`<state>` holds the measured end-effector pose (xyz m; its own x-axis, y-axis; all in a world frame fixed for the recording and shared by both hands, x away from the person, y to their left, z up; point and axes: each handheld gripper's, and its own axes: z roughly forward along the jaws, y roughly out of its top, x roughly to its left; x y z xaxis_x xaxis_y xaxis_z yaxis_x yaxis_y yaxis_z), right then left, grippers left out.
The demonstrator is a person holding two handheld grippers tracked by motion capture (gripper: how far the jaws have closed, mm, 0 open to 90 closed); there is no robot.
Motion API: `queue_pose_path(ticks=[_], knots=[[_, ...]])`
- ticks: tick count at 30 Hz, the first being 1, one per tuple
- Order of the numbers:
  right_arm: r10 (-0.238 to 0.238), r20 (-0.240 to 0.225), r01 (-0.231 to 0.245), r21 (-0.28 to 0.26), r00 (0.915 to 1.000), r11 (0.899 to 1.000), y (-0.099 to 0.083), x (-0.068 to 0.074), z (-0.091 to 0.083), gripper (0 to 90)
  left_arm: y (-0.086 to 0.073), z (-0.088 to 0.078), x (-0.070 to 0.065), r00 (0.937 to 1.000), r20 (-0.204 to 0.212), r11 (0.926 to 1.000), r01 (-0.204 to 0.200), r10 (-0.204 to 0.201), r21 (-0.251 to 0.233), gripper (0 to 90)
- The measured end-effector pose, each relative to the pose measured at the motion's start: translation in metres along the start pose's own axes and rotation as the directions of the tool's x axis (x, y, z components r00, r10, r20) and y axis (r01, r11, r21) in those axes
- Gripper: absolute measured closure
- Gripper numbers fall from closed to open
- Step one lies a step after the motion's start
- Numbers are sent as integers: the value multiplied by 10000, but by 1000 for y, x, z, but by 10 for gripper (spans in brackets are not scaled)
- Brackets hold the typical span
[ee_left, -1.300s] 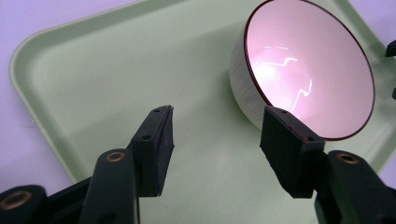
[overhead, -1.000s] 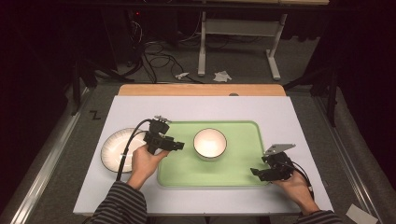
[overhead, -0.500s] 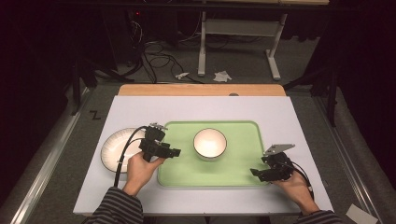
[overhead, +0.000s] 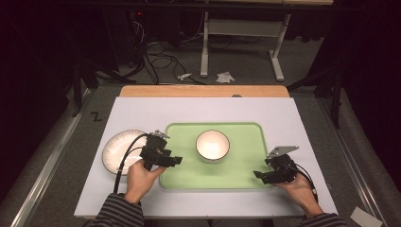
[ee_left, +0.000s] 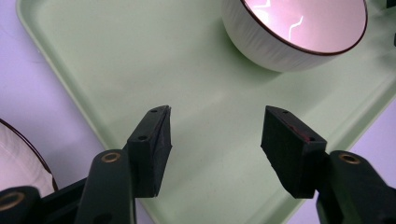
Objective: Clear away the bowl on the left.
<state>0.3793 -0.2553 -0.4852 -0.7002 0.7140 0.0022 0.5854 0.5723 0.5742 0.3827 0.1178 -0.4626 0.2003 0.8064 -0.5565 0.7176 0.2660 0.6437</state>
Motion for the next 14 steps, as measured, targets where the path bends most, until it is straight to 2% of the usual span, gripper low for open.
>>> queue_pose_path(ticks=[4,6,14], knots=[[-45,3,45,17,10000,10000,0,0,0,324,-9,2,0,10000,-23,9996,-3,4,266,429],[-109,-7,109,37,9999,9999,0,0,0,325,-12,4,-1,9998,-89,9992,-146,150,380,429],[-93,-3,93,27,10000,10000,0,0,1,325,-13,7,1,9995,-193,9983,-232,243,526,426]])
